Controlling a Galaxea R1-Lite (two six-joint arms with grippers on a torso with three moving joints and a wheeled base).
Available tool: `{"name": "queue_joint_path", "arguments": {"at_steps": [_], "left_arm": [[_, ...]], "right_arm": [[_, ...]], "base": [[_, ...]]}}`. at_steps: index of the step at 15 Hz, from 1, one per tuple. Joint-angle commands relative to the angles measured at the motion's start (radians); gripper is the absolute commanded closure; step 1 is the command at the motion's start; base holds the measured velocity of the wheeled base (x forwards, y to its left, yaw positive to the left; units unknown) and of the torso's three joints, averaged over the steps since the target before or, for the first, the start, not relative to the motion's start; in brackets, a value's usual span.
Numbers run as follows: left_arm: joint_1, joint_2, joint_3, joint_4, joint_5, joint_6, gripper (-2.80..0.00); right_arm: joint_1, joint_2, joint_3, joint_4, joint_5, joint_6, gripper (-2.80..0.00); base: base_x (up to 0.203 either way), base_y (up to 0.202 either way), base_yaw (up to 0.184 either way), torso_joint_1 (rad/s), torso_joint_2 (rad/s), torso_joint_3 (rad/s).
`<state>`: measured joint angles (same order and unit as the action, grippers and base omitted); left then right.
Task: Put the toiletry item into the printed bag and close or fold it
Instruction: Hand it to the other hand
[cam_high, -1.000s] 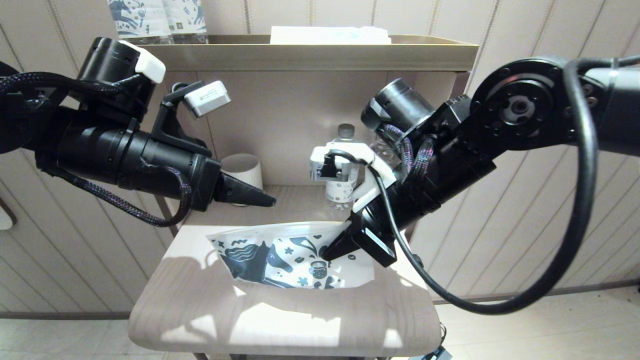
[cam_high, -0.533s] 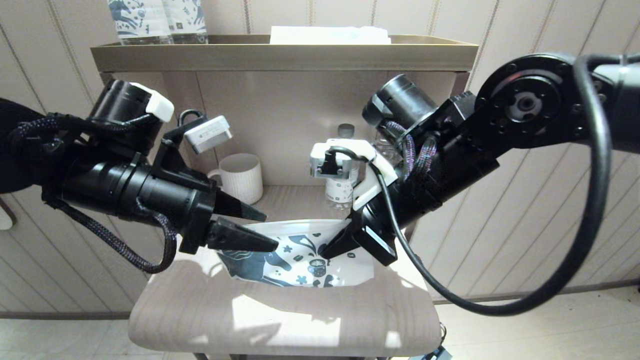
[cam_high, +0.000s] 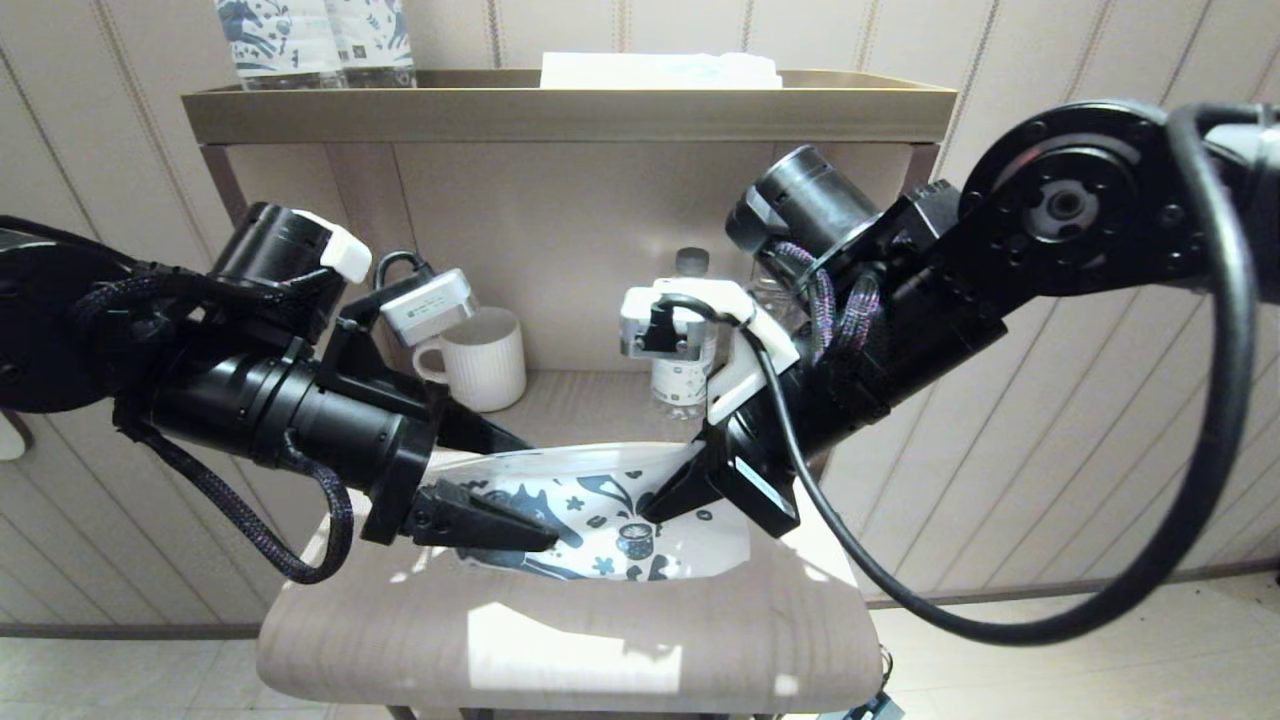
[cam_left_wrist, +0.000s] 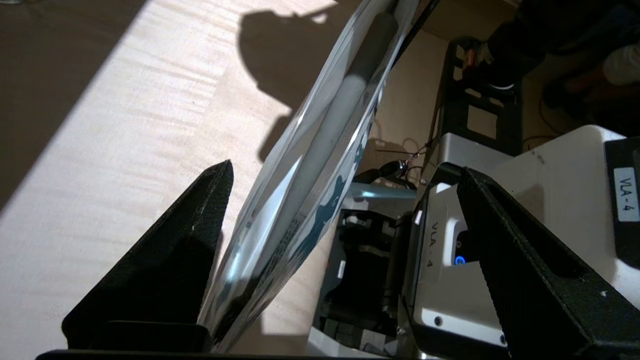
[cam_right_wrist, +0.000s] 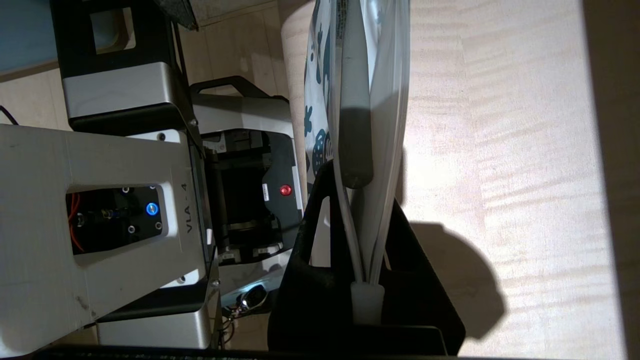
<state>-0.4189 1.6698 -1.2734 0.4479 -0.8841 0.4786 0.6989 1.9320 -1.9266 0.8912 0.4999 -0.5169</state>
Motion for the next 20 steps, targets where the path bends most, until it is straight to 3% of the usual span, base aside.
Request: {"name": "queue_joint_path", "arguments": {"at_steps": [1,4,5,20], "left_arm": [[-0.001,0.025,0.012,0.002,-0.007,0.026,-2.80],[-0.001,0.034,0.012,0.002,-0.010,0.032,-2.80],[-0.001,0.033,0.017,0.002,-0.010,0.034,0.00],[-0.001,0.031,0.019,0.002,-0.012,0.034,0.00]], "right_arm": [[0.001,-0.010,0.000,0.005,0.003,-0.003,0.00],[0.002,-0.018,0.001,0.006,0.003,-0.002,0.00],[0.002,-0.018,0.001,0.006,0.003,-0.002,0.00],[0.002,-0.015,0.000,-0.001,0.005,0.005,0.00]], "base": [[0.000,0.000,0.000,0.000,0.00,0.000],[0.000,0.000,0.000,0.000,0.00,0.000],[0.000,0.000,0.000,0.000,0.00,0.000],[0.000,0.000,0.000,0.000,0.00,0.000]]}}
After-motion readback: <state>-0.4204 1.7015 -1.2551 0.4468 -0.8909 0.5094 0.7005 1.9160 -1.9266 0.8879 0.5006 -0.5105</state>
